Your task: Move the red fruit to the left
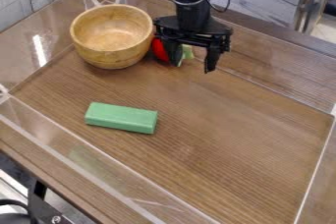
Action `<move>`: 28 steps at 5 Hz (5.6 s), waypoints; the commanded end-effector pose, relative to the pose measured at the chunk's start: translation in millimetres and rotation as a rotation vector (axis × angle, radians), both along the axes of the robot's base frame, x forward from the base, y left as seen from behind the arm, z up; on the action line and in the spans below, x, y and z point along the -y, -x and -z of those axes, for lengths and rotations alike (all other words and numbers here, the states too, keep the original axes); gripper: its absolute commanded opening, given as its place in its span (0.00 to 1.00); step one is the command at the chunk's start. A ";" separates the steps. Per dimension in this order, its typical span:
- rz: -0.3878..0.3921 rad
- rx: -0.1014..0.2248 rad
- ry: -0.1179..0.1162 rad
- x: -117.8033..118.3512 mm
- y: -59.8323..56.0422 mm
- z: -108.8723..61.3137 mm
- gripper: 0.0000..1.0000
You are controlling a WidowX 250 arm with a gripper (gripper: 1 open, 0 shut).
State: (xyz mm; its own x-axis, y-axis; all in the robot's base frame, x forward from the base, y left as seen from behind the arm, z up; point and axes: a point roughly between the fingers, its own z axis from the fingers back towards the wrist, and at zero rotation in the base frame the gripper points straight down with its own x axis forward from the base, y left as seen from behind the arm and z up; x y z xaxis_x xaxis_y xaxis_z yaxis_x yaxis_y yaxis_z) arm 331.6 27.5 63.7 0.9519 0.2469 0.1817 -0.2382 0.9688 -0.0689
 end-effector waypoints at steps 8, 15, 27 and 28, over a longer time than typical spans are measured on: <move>-0.041 -0.015 -0.003 -10.0 20.2 -18.8 1.00; -0.059 -0.038 0.006 -16.3 32.3 -14.1 1.00; 0.075 -0.028 -0.116 15.7 41.5 -14.8 1.00; 0.076 -0.033 -0.121 13.6 42.3 -13.3 1.00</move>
State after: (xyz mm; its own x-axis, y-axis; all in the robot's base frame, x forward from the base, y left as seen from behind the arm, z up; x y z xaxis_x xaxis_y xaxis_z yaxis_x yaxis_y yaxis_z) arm 284.4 13.5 62.1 0.9806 0.1558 0.1192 -0.1639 0.9845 0.0619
